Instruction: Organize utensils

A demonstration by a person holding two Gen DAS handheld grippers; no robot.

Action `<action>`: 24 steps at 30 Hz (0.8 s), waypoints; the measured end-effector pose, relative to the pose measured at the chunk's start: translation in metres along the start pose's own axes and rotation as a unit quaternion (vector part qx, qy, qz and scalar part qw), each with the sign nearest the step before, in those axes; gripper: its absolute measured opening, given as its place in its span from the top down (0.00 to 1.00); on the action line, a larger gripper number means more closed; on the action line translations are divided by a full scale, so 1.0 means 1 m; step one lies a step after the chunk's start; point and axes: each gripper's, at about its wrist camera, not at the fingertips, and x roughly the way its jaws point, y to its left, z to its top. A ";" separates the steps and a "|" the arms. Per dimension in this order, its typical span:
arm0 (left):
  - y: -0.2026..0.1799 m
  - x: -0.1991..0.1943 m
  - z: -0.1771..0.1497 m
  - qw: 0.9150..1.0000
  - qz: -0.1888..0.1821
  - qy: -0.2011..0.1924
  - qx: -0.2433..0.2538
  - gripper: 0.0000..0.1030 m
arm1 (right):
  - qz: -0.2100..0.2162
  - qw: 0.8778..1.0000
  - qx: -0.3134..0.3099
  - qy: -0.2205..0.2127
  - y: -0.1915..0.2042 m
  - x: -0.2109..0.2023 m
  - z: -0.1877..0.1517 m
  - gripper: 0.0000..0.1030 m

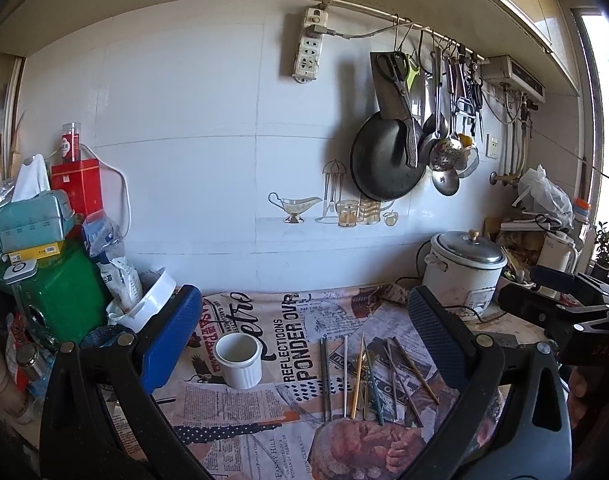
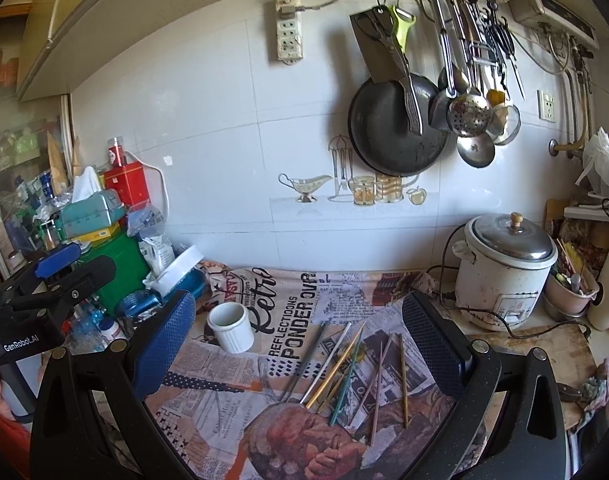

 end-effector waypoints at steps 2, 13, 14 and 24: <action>-0.004 0.015 0.000 1.000 -0.001 0.011 -0.001 0.00 | -0.004 1.000 0.004 0.011 -0.009 0.010 0.000 0.00; -0.032 0.130 -0.032 0.993 -0.003 0.115 -0.006 0.00 | -0.042 0.992 0.035 0.115 -0.080 0.086 -0.016 0.00; -0.035 0.141 -0.038 0.992 0.000 0.128 -0.005 0.00 | -0.047 0.990 0.038 0.129 -0.089 0.095 -0.021 0.00; -0.061 0.255 -0.114 0.961 0.032 0.275 0.010 0.00 | -0.077 0.959 0.070 0.262 -0.157 0.179 -0.073 0.01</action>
